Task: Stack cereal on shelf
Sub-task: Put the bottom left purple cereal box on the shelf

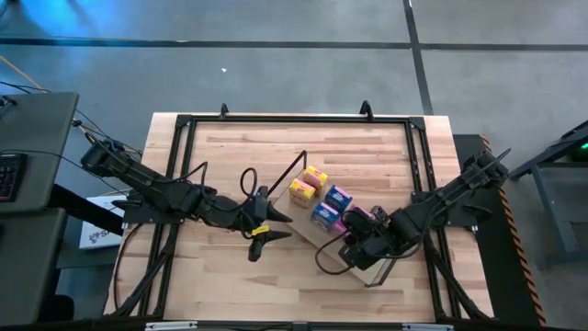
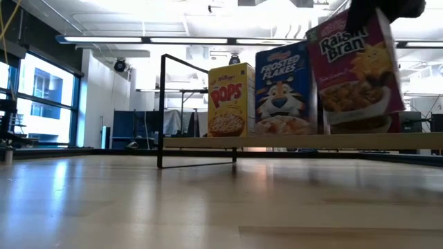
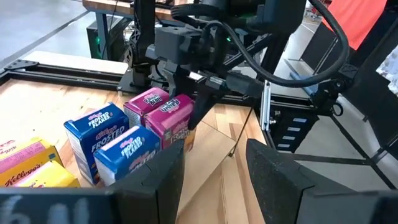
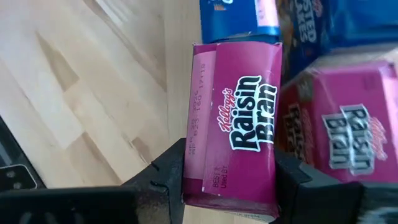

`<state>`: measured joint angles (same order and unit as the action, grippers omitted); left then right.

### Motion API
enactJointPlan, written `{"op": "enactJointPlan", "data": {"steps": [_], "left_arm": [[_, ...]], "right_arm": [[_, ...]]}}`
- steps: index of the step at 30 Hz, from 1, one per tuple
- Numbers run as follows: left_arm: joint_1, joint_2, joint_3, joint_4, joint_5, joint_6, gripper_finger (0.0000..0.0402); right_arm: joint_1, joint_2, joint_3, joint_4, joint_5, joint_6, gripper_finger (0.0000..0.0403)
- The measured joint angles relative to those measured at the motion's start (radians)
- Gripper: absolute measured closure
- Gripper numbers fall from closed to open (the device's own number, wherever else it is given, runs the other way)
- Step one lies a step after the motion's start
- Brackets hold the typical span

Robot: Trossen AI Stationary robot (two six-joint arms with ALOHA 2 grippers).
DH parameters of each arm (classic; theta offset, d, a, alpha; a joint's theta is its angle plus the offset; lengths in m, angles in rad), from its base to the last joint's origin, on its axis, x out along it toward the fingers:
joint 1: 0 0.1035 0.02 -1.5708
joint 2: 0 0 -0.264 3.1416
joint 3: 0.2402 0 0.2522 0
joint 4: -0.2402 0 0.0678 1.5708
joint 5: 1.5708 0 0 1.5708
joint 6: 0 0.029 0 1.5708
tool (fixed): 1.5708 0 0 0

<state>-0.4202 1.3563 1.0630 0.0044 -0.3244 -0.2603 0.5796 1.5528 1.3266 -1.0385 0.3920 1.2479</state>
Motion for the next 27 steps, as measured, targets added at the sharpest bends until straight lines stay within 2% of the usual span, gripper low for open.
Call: {"op": "enactJointPlan", "data": {"steps": [16,19,23,27], "left_arm": [[0.000,0.000,0.000,-0.004,0.000,0.001,0.0241],[0.000,0.000,0.000,-0.003,0.004,0.001,0.0241],[0.000,0.000,0.000,-0.001,0.006,0.001,0.0241],[0.000,0.000,0.000,0.002,0.006,0.001,0.0241]], "right_arm": [[0.010,-0.001,-0.008,0.042,0.016,-0.018,0.0272],[0.014,-0.013,-0.084,0.135,-0.040,-0.024,0.0272],[0.025,-0.058,-0.185,0.290,-0.020,-0.022,0.0272],[0.026,-0.081,-0.203,0.295,-0.002,-0.046,0.0272]]}}
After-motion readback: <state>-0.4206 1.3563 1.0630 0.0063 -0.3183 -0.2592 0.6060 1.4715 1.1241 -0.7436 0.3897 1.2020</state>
